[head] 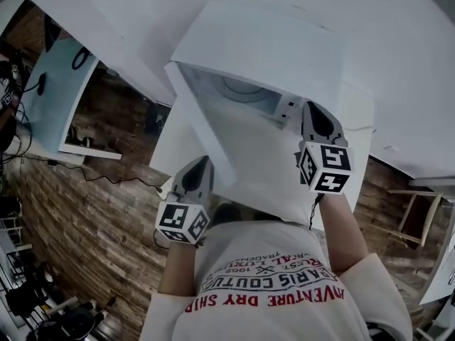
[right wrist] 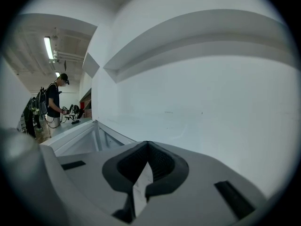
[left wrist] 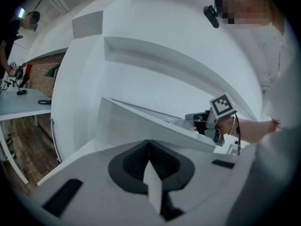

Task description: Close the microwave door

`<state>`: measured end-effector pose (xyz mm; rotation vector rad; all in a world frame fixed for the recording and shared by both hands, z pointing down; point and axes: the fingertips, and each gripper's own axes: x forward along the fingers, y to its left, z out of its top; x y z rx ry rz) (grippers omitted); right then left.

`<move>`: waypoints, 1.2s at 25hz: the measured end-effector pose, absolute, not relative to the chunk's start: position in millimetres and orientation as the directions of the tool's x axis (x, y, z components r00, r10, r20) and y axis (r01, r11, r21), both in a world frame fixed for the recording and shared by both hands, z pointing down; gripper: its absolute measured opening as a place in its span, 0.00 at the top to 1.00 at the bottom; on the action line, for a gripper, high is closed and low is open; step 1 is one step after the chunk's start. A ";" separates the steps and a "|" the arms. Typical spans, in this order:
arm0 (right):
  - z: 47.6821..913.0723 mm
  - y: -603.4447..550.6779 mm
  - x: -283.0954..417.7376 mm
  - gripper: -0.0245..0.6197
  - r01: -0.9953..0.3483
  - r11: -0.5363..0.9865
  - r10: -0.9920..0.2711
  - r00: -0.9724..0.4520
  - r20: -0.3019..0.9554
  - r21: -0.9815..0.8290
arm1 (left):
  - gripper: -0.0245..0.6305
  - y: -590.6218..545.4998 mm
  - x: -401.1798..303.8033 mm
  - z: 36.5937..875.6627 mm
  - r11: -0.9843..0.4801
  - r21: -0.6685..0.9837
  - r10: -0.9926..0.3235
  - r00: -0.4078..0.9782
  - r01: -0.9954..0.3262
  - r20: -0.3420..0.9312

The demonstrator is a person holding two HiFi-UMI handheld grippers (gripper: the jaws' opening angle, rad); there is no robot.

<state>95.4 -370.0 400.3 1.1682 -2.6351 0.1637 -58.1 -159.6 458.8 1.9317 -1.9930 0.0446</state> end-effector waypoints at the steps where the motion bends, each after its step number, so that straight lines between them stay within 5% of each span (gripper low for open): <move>1: 400.2 -369.8 96.1 0.94 -0.740 0.673 -0.710 -0.648 0.276 -0.009 | 0.95 -163.3 -56.9 460.5 0.053 0.224 -0.958 0.014 -0.973 0.287; 30: 400.9 -369.9 97.9 0.94 -0.792 0.610 -0.755 -0.594 0.279 -0.035 | 0.95 -269.8 -30.1 458.2 -0.321 0.178 -0.891 0.360 -0.930 0.275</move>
